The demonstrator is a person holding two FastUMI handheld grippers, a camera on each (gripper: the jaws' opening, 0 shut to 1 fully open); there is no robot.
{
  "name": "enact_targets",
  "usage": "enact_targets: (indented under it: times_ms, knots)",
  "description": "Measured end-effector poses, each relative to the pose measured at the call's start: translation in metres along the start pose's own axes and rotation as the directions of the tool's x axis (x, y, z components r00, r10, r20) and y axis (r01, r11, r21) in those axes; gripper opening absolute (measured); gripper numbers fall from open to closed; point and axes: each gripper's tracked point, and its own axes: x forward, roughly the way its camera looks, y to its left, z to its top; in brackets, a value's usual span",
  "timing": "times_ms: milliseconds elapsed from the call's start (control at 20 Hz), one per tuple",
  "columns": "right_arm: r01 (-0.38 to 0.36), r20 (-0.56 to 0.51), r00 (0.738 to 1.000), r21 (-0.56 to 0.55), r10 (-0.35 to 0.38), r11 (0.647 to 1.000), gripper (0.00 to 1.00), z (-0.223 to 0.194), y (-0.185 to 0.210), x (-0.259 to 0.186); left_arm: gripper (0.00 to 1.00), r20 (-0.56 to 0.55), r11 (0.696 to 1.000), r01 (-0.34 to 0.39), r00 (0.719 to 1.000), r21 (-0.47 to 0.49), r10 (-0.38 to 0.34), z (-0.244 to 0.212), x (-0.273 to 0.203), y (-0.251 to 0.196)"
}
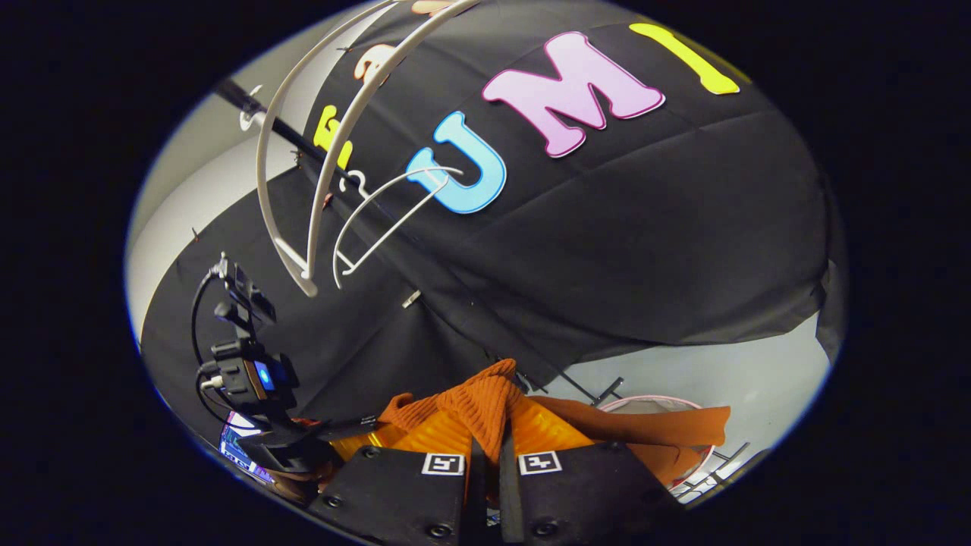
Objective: Grasp the clothes on the hanger with both hands and then place them into the laundry hamper below.
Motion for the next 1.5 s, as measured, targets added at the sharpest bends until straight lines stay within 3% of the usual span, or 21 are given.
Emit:
enact_targets:
  times_ms: [200,450,500,550,600,650,700,750,800,950,1500]
  knots:
    - [0.133,-0.096,0.985,-0.107,-0.144,0.985,0.12,-0.030,-0.023,0.000,0.09,-0.102,1.000,-0.007,0.995,0.009,0.008,-0.025,0.010,-0.005]
    - [0.229,-0.180,0.944,-0.242,-0.275,0.943,0.11,-0.054,-0.039,-0.003,0.11,-0.248,1.000,-0.015,0.969,-0.025,0.008,-0.059,0.026,-0.005]
    - [0.239,-0.183,0.939,-0.265,-0.292,0.934,0.05,-0.055,-0.044,-0.001,0.05,-0.270,0.999,-0.014,0.963,-0.037,0.004,-0.063,0.025,-0.003]
    - [0.250,-0.186,0.933,-0.280,-0.308,0.927,0.27,-0.058,-0.048,0.001,0.13,-0.290,0.999,-0.015,0.957,-0.042,0.002,-0.067,0.025,-0.001]
    - [0.259,-0.187,0.929,-0.287,-0.319,0.922,0.29,-0.057,-0.052,-0.001,0.14,-0.293,0.999,-0.019,0.956,-0.038,0.007,-0.069,0.026,0.004]
    - [0.242,-0.189,0.936,-0.265,-0.296,0.933,0.45,-0.055,-0.047,0.000,0.21,-0.290,0.999,-0.017,0.957,-0.044,0.004,-0.067,0.024,0.006]
    - [0.240,-0.182,0.940,-0.241,-0.287,0.940,0.60,-0.054,-0.044,0.002,0.43,-0.279,0.998,-0.014,0.960,-0.054,-0.002,-0.065,0.028,0.005]
    - [0.253,-0.168,0.940,-0.243,-0.298,0.936,0.75,-0.051,-0.046,0.004,0.30,-0.276,0.999,-0.019,0.961,-0.036,0.008,-0.058,0.032,0.011]
    - [0.261,-0.156,0.939,-0.253,-0.306,0.932,0.91,-0.045,-0.048,0.001,0.47,-0.264,0.999,-0.043,0.964,-0.002,0.041,-0.058,0.027,0.020]
    - [0.256,-0.147,0.943,-0.250,-0.298,0.934,0.97,-0.037,-0.050,-0.001,0.97,-0.240,0.993,-0.102,0.964,0.055,0.112,-0.052,0.026,0.041]
    - [0.283,-0.105,0.941,-0.284,-0.323,0.916,0.98,-0.052,-0.031,-0.016,0.95,-0.207,0.998,-0.064,0.976,0.022,0.067,-0.058,-0.021,0.047]
